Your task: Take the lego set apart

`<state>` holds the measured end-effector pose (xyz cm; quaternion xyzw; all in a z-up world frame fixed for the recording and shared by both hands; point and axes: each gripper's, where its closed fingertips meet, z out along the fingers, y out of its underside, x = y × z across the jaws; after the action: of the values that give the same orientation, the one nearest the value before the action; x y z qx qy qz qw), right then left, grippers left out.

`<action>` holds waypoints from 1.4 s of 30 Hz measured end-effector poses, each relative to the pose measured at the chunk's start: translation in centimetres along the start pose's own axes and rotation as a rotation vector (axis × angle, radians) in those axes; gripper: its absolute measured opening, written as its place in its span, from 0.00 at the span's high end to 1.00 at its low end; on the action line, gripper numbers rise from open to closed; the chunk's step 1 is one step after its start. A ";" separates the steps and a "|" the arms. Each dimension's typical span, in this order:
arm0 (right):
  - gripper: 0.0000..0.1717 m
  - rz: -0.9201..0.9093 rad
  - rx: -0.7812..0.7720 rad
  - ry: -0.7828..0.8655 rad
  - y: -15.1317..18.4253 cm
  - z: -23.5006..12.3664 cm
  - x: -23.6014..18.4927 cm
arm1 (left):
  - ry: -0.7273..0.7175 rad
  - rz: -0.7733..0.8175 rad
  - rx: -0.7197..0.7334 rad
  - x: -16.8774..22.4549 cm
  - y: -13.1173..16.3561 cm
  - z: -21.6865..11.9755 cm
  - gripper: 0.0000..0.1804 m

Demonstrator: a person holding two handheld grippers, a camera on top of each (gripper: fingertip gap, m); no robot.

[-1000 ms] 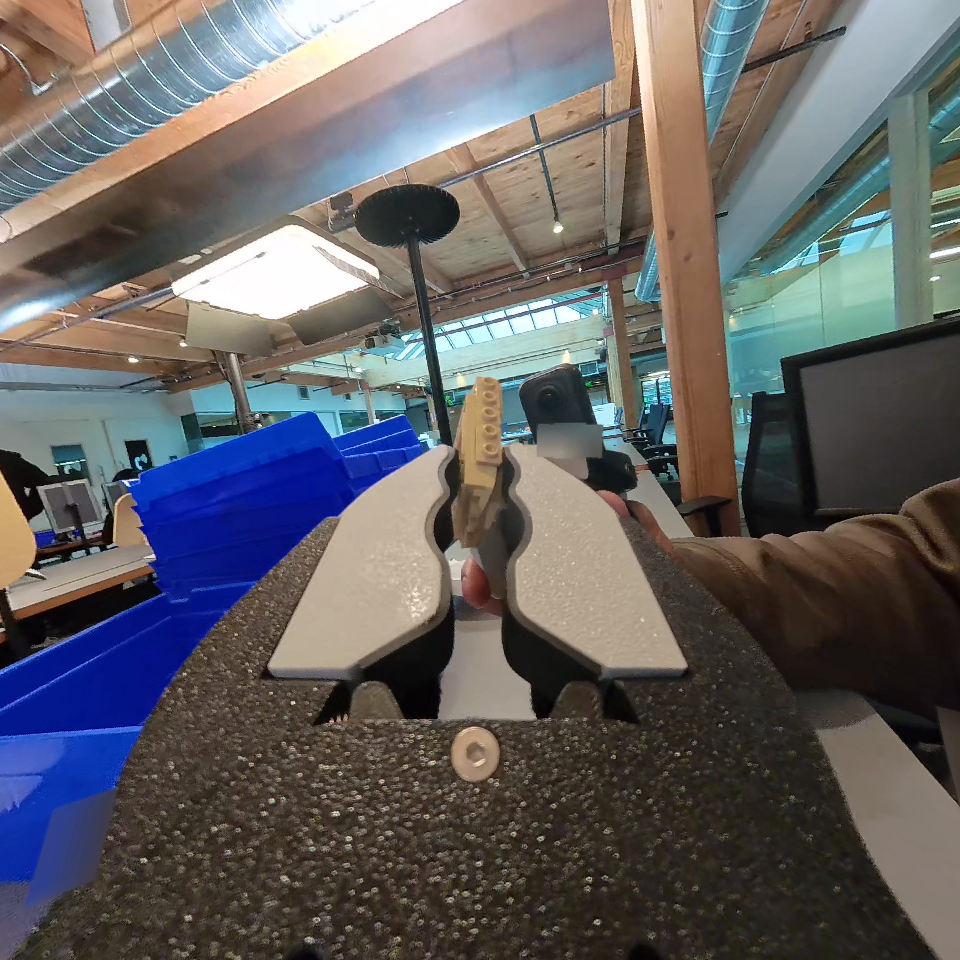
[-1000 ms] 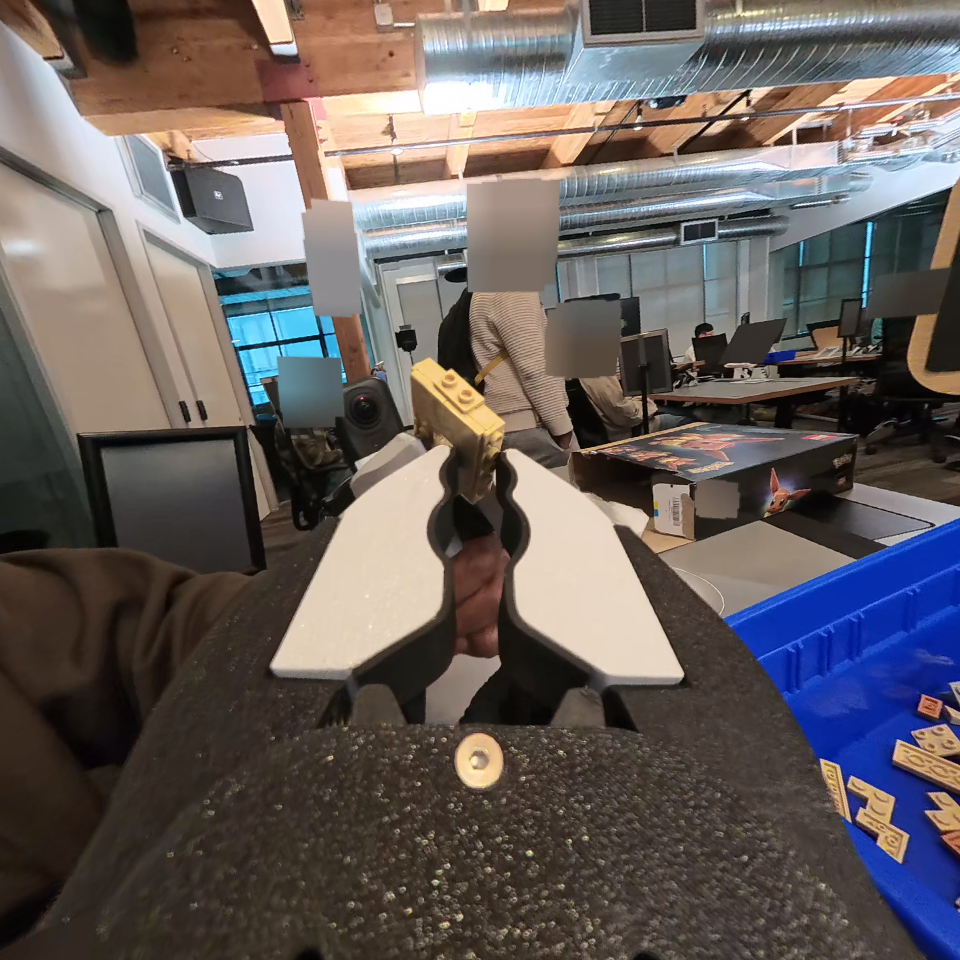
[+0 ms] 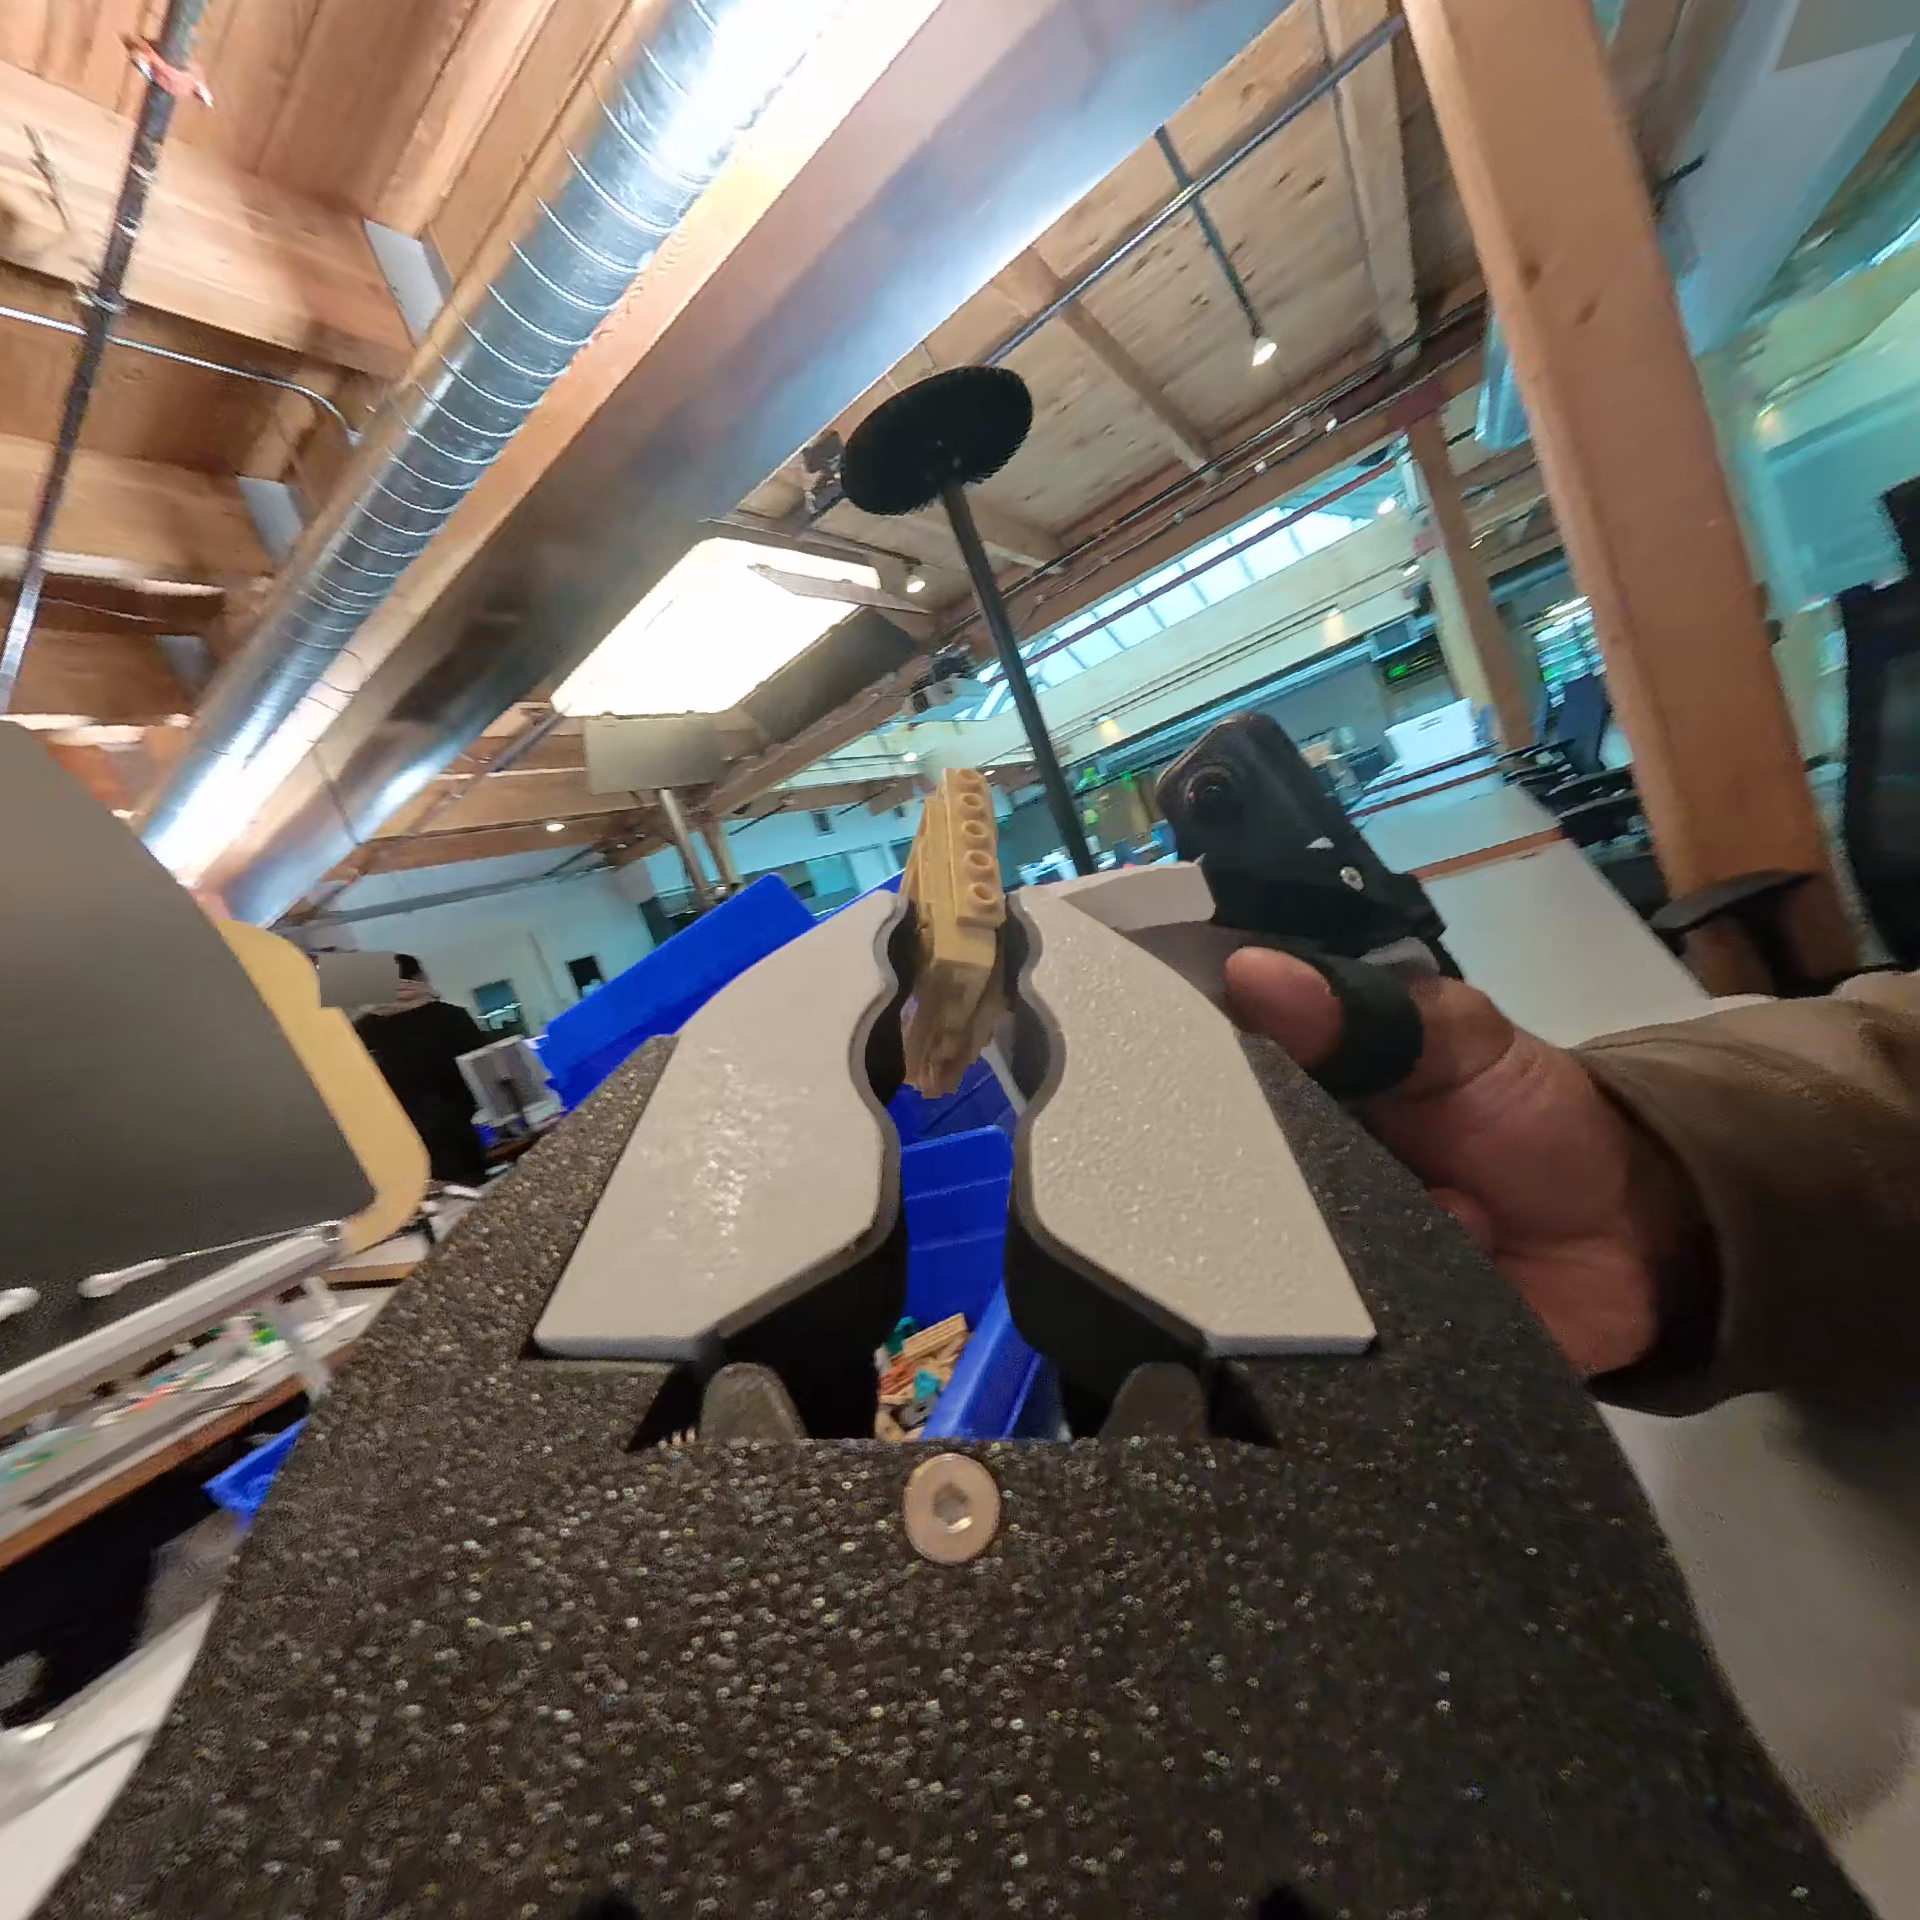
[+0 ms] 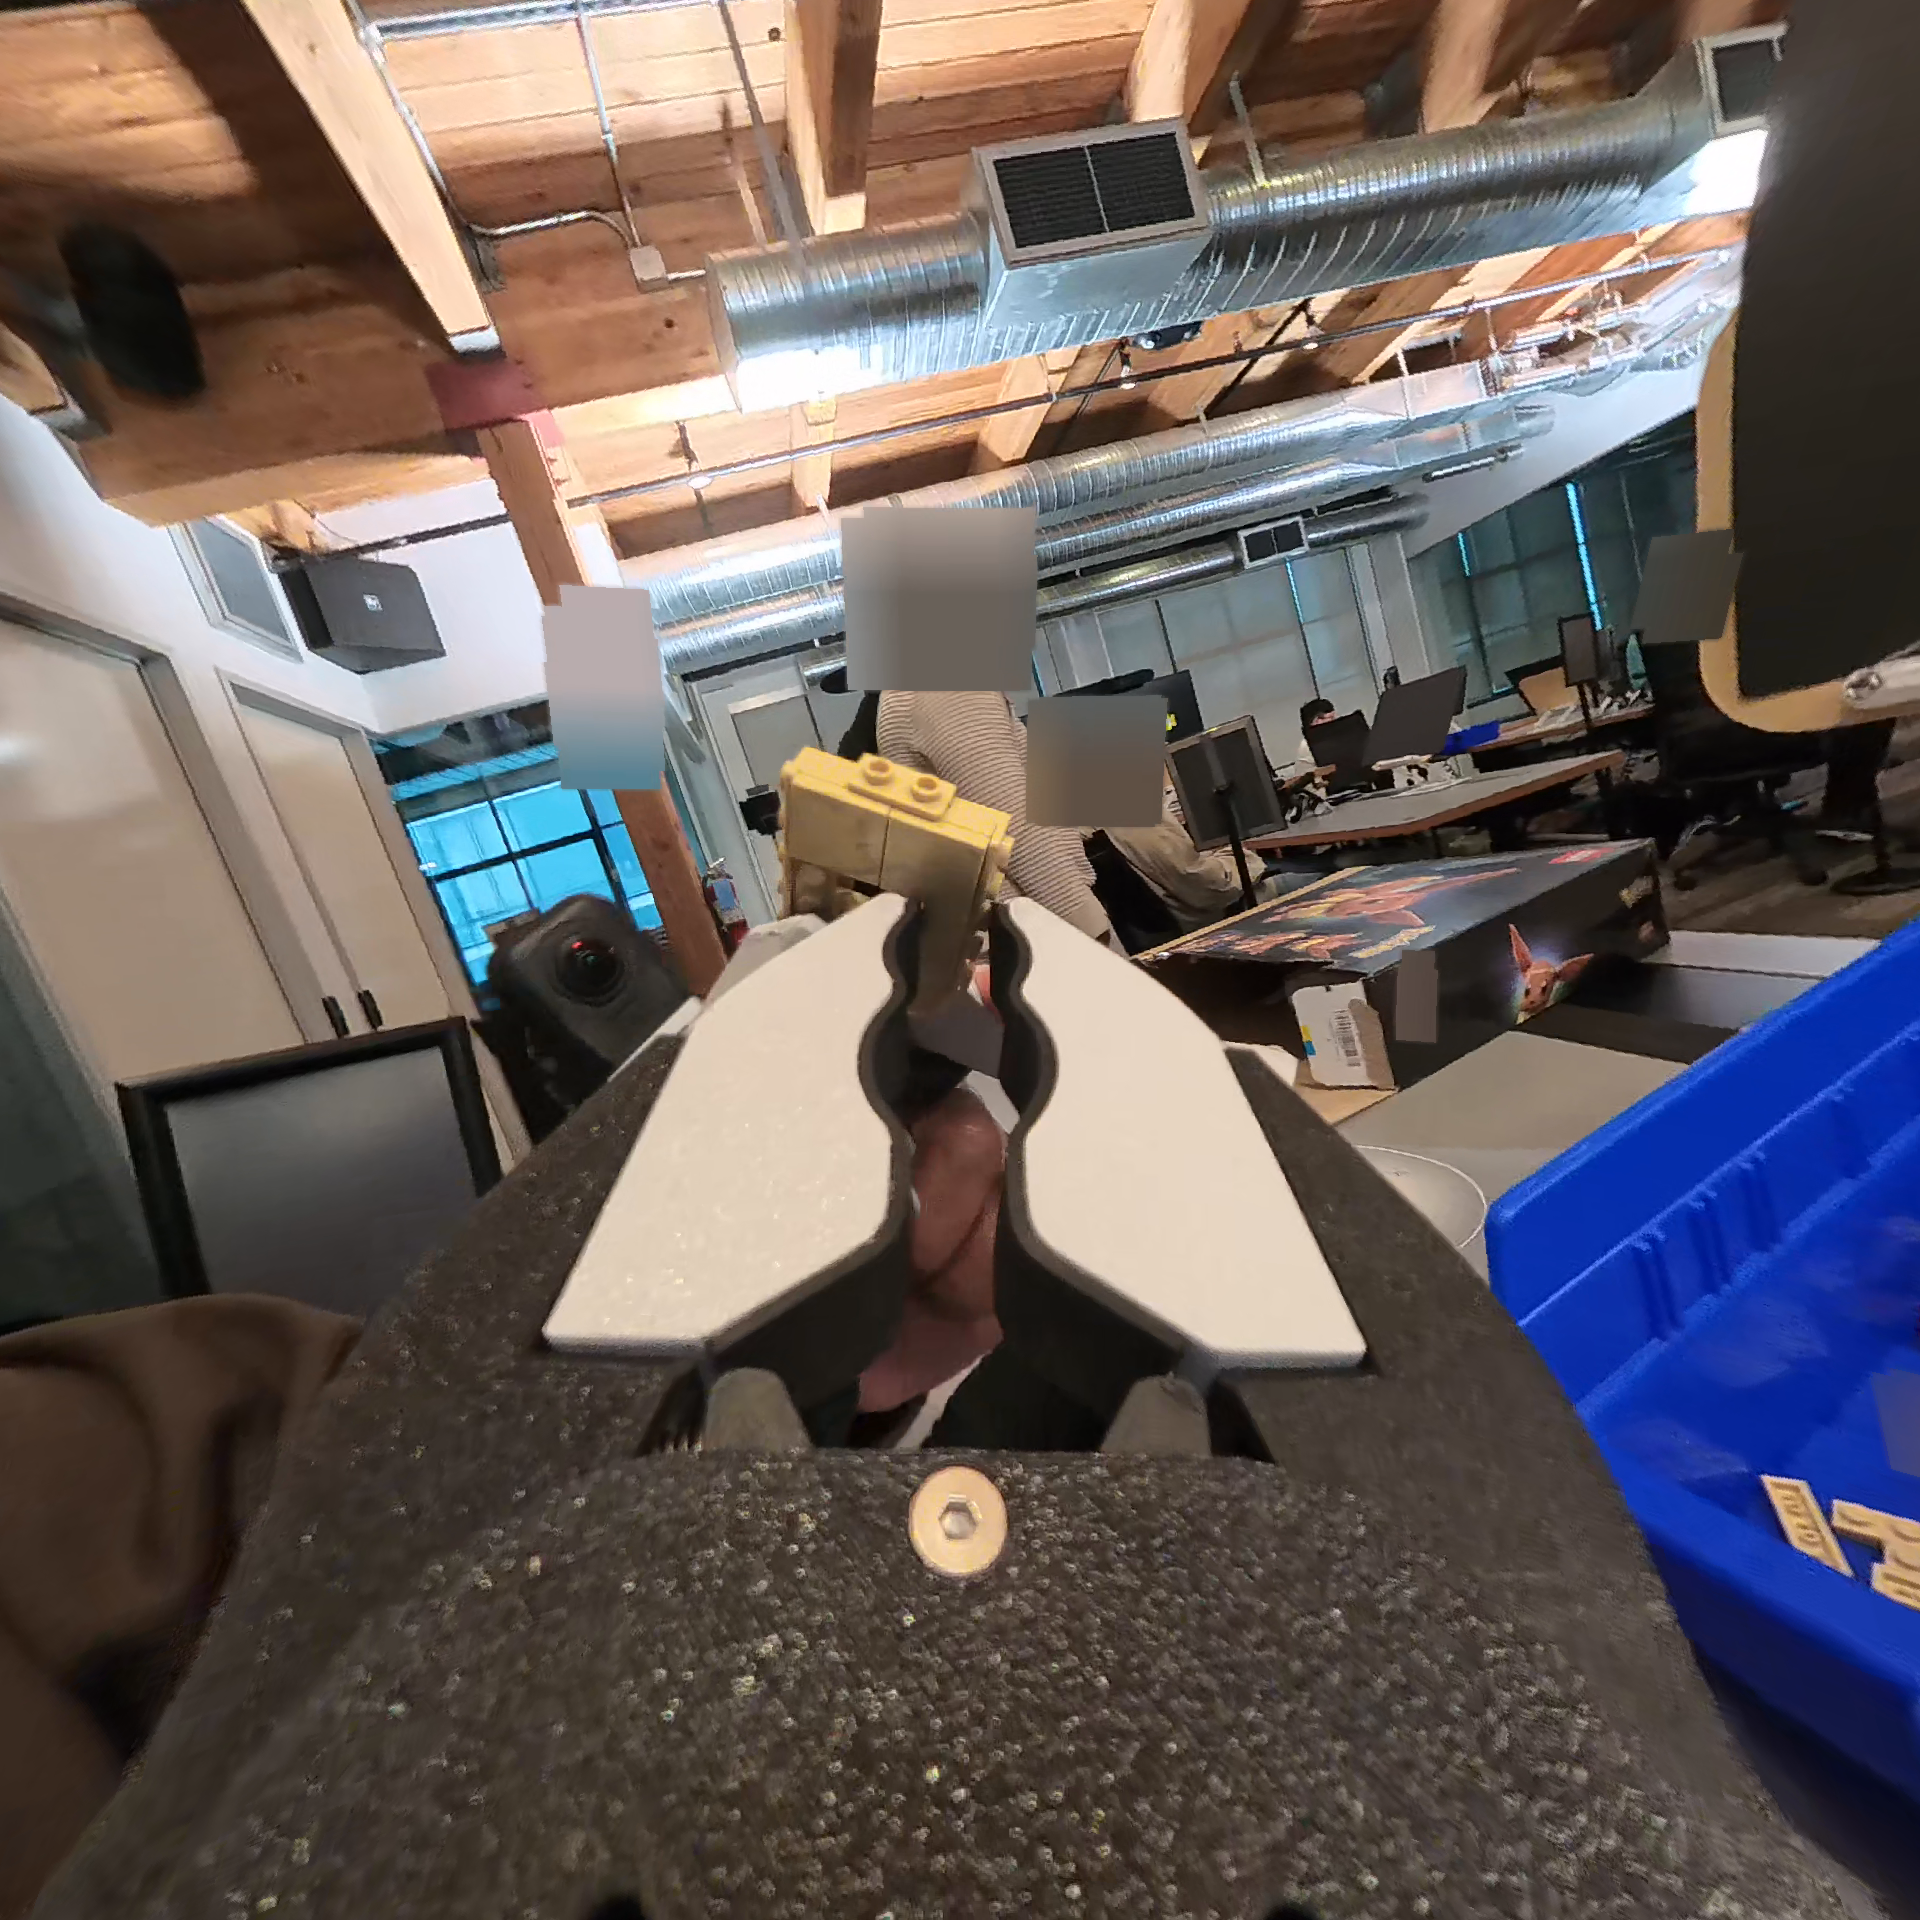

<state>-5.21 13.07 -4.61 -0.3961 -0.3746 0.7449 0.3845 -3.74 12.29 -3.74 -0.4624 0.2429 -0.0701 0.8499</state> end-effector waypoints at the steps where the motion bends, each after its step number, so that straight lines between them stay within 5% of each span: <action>1: 0.93 -0.015 -0.003 -0.015 -0.1 -0.1 -0.3 | 0.022 -0.030 0.011 0.1 -0.2 0.0 0.91; 10: 0.92 -0.156 -0.099 -0.131 0.3 -1.0 -1.6 | 0.205 -0.444 0.069 0.0 -1.1 -0.3 0.92; 23: 0.98 -0.153 -0.078 -0.007 0.0 -0.9 0.9 | -0.053 -0.536 0.165 -4.6 -0.7 -1.2 0.92; 26: 0.98 -0.186 -0.100 0.108 -0.2 -0.9 3.7 | -0.104 -0.601 0.182 -6.1 -0.1 -1.8 0.92; 30: 0.98 -0.234 -0.273 0.472 0.2 -1.7 12.6 | -0.092 -0.687 0.169 -6.2 1.0 -1.7 0.92; 34: 0.85 -0.250 -0.444 0.647 2.2 -3.2 17.5 | -0.082 -0.751 0.170 -6.4 1.5 -1.8 0.92; 38: 0.81 -0.327 -0.472 0.650 2.5 -3.7 17.2 | -0.084 -0.738 0.149 -6.3 1.7 -1.7 0.92; 42: 0.81 -0.479 -0.313 0.526 -0.4 -2.2 12.4 | -0.135 -0.599 0.086 -5.9 1.9 -1.4 0.92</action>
<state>-7.95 24.56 -8.90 -0.5289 -0.4543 0.4408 0.5652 -9.72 14.34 -3.87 -0.4806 0.0357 -0.2968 0.8244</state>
